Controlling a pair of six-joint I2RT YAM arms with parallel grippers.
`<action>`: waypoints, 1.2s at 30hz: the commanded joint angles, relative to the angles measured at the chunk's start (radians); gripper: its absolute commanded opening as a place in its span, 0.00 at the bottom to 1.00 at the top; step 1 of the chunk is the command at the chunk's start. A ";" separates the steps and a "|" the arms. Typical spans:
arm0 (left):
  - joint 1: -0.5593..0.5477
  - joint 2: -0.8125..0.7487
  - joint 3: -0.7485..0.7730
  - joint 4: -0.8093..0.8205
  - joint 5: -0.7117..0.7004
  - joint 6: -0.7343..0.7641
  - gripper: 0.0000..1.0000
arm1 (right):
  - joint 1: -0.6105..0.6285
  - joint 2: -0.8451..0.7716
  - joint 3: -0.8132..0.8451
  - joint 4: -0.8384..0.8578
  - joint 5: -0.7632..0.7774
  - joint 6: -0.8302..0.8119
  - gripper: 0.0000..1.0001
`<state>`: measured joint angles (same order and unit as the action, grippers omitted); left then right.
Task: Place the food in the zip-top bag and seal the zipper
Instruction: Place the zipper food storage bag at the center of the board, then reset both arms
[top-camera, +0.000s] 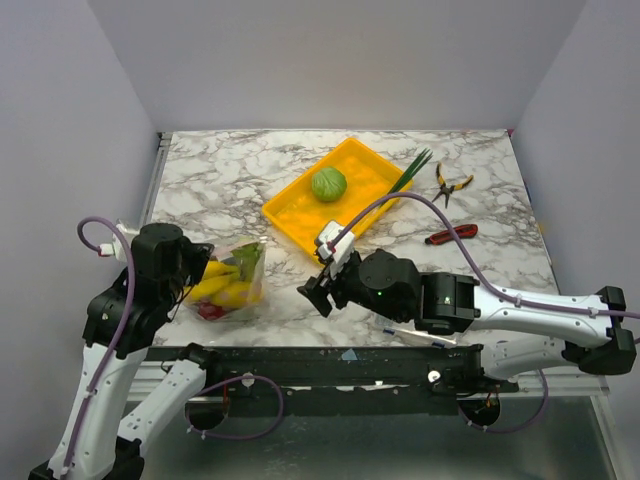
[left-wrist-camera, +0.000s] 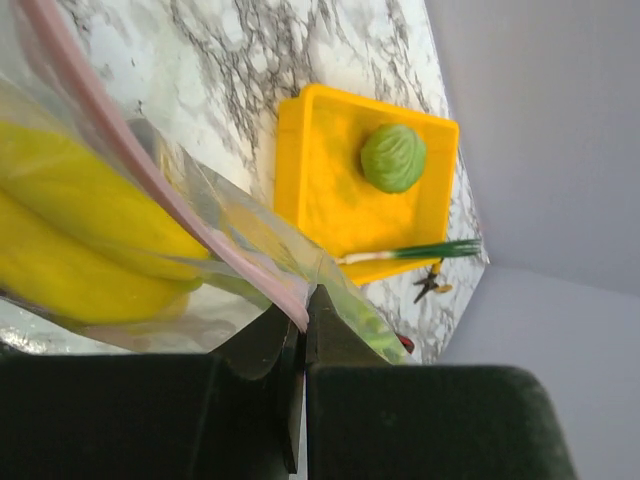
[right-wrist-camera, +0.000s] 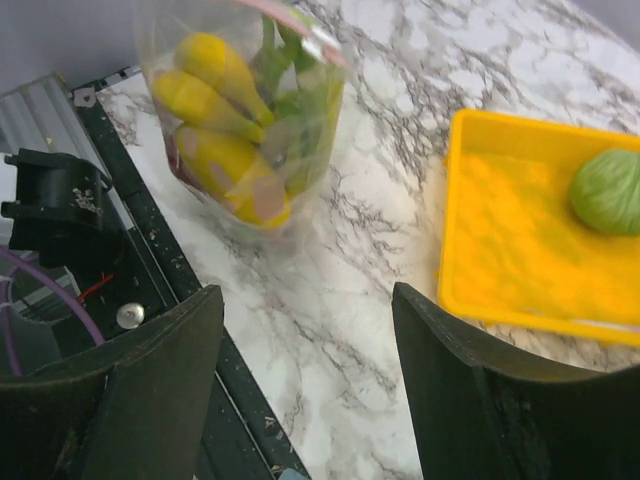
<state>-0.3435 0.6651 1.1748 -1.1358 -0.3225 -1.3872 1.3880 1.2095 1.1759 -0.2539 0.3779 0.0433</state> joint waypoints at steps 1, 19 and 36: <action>0.021 0.038 -0.022 0.085 -0.151 0.037 0.00 | -0.002 -0.043 -0.036 -0.111 0.119 0.178 0.71; 0.264 0.296 0.086 0.185 -0.005 0.195 0.94 | -0.002 -0.321 -0.101 -0.324 0.450 0.410 0.91; 0.264 0.000 0.158 0.575 0.572 0.652 0.98 | -0.002 -0.395 0.047 -0.313 0.590 0.281 0.99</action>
<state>-0.0849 0.7761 1.3426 -0.7544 0.0521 -0.8967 1.3865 0.8219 1.1828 -0.5804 0.8932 0.3779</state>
